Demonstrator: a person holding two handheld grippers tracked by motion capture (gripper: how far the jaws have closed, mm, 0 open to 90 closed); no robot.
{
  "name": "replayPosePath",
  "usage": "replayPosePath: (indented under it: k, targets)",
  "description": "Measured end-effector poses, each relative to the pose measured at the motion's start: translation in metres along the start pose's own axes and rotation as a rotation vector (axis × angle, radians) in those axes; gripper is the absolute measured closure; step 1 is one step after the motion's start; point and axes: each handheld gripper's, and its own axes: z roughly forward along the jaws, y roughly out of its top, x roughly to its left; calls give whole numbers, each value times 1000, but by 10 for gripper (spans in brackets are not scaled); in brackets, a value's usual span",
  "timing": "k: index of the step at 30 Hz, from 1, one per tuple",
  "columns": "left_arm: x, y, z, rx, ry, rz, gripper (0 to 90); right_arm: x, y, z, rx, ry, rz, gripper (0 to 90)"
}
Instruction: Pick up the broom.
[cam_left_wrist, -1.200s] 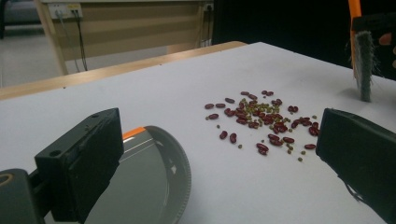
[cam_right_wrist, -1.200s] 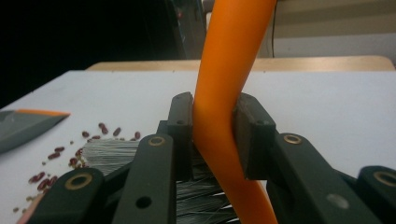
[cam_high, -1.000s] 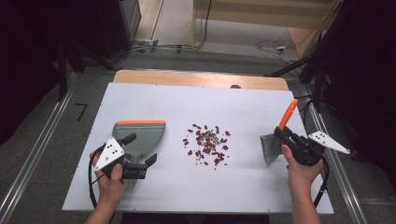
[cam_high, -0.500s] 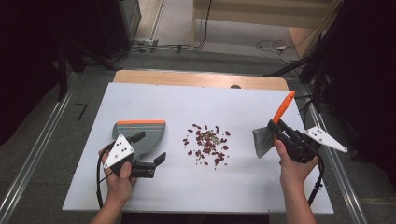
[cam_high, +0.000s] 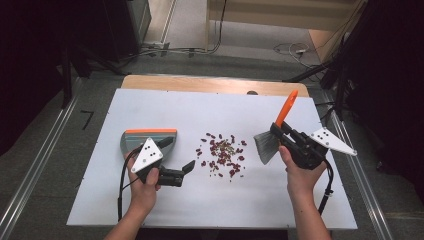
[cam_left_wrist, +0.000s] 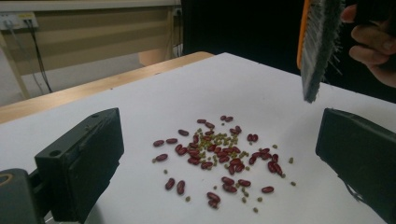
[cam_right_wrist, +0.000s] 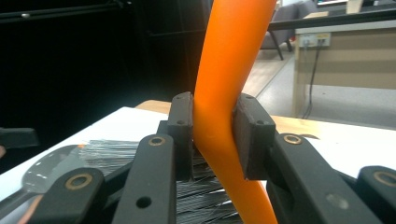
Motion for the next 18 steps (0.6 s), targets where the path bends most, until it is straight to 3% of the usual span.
replayPosePath:
  k: [3,6,11,13,18]
  targets:
    - [-4,4,6,-14,-15,-2,11,9,1,4,-1,16,-9,688]
    - [-9,5,12,-33,-56,-6,11,18,0,8,2,34,-16,688]
    - [-15,6,18,-27,-86,-19,10,32,-2,15,6,63,-13,688]
    - [-21,6,23,-30,-124,-34,11,38,-2,17,7,75,-17,688]
    - [-32,5,31,-19,-157,-23,12,52,-2,23,2,102,-20,688]
